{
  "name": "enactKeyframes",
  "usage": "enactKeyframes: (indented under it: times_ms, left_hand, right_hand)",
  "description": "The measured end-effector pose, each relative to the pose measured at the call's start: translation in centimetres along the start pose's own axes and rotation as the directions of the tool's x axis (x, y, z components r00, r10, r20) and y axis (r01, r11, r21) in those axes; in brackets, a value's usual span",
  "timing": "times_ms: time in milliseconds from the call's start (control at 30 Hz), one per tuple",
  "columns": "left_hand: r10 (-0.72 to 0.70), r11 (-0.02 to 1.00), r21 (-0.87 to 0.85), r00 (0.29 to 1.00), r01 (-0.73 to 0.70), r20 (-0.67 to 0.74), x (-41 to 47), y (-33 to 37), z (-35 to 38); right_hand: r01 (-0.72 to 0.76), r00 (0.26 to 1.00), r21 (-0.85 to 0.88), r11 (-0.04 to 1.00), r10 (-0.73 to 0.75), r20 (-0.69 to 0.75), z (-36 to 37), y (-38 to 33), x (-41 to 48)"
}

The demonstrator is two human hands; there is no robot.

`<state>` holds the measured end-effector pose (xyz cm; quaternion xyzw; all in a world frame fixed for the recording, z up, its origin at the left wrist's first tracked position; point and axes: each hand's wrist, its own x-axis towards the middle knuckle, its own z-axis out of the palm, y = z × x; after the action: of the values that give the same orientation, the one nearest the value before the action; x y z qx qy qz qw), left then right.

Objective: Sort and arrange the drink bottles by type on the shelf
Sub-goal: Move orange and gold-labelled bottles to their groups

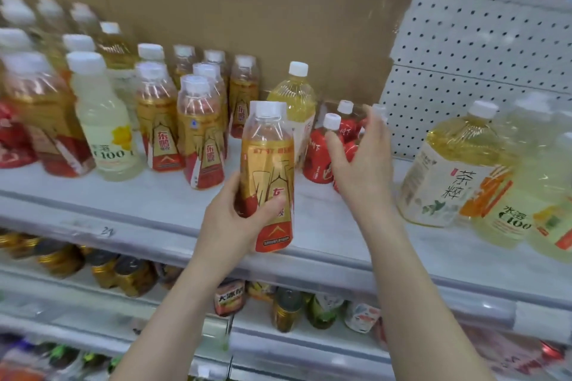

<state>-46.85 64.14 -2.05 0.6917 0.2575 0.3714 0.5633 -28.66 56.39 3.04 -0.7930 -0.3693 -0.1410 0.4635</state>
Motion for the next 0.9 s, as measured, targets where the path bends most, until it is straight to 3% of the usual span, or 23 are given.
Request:
enactKeyframes:
  times_ms: [67, 133, 200, 267, 400, 500, 900]
  left_hand:
    - [0.018, 0.999, 0.043, 1.000, -0.018, -0.009, 0.1, 0.0, -0.7]
    - [0.033, 0.995, 0.089, 0.999, -0.033, -0.005, 0.2, -0.1, -1.5]
    - [0.032, 0.989, 0.145, 0.999, -0.033, 0.003, 0.4, 0.1, -2.5]
    - [0.053, 0.975, 0.215, 0.999, -0.052, 0.000, 0.8, 0.3, -3.9]
    - [0.200, 0.892, 0.436, 0.969, -0.118, -0.147, 2.6, 0.0, -7.6]
    - [0.190, 0.837, 0.543, 0.968, -0.073, -0.163, 4.1, -1.1, -9.4]
    - [0.131, 0.836, 0.542, 0.990, -0.087, -0.043, 7.6, -3.9, -9.4]
  right_hand:
    - [0.072, 0.976, 0.203, 0.977, -0.111, 0.187, -0.2, -4.2, -1.0]
    - [0.043, 0.914, 0.279, 0.959, -0.150, 0.376, 0.1, -7.1, -1.8]
    - [0.009, 0.895, 0.310, 0.951, -0.145, 0.421, 0.9, -8.5, -1.9]
    - [0.001, 0.909, 0.332, 0.943, -0.139, 0.393, 2.1, -9.0, -2.0]
    - [0.057, 0.944, 0.291, 0.955, -0.146, 0.295, 5.4, -9.7, -2.2]
    - [0.119, 0.950, 0.260, 0.958, -0.186, 0.251, 7.8, -10.6, -1.3]
    - [0.085, 0.986, 0.072, 0.994, -0.095, 0.135, 13.4, -10.7, 3.1]
